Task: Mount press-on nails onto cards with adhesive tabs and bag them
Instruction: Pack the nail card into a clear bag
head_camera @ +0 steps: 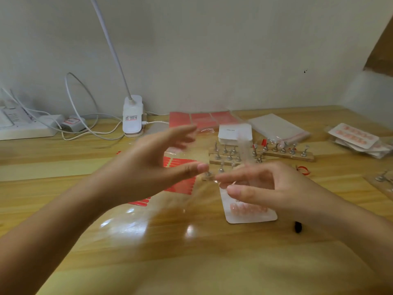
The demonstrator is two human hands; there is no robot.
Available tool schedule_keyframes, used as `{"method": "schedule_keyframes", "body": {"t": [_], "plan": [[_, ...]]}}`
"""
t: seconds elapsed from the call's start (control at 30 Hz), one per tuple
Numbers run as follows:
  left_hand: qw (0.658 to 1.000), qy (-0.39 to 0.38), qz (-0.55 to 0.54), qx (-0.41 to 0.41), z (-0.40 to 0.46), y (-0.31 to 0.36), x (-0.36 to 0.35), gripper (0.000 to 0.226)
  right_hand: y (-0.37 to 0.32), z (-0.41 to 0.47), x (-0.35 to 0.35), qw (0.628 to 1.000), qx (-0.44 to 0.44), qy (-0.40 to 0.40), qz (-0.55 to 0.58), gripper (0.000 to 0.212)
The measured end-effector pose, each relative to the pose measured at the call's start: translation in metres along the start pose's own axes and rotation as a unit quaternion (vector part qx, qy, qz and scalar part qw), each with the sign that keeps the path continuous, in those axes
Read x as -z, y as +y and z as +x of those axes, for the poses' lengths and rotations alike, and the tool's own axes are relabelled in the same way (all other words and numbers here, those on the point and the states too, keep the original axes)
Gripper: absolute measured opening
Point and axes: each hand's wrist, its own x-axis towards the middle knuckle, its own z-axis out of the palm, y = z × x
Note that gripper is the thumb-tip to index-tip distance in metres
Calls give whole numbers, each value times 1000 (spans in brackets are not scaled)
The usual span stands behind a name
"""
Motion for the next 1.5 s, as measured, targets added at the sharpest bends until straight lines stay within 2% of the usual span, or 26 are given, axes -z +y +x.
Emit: {"method": "schedule_keyframes", "body": {"t": [0.07,0.13,0.23,0.3,0.47,0.8,0.97,1.13,1.2,1.3,1.4,1.5], "plan": [[996,-8,71,-59,-2,1,0,94,1,0,1,999,-18,-21,21,36],[988,-57,114,-90,-4,4,-4,113,0,-2,1,997,-24,-56,39,40],[982,-99,130,-98,-6,7,-14,120,1,-3,-2,996,-6,-90,-10,55],[985,-120,100,-66,-7,5,-18,119,0,-3,-4,995,10,-96,-32,54],[991,-131,22,-14,-7,-1,-22,107,-2,-5,-5,994,30,-109,0,51],[993,-107,-17,-44,-7,-5,-31,94,10,-2,-1,992,-16,-128,-5,60],[992,-86,-33,-88,-8,-1,-32,82,5,-3,-1,990,-6,-138,7,34],[984,-134,-52,-102,-9,1,-30,78,3,-5,3,985,4,-174,-8,48],[980,-161,-57,-100,-10,1,-32,81,2,-6,3,986,22,-163,-41,36],[977,-180,-80,-81,-12,3,-34,83,1,-5,0,982,67,-104,-142,22],[979,-169,-109,-41,-13,7,-36,84,5,-5,-7,953,111,-33,-280,33],[986,-129,-98,-45,-14,10,-41,82,3,-7,-12,929,120,-7,-350,42]]}}
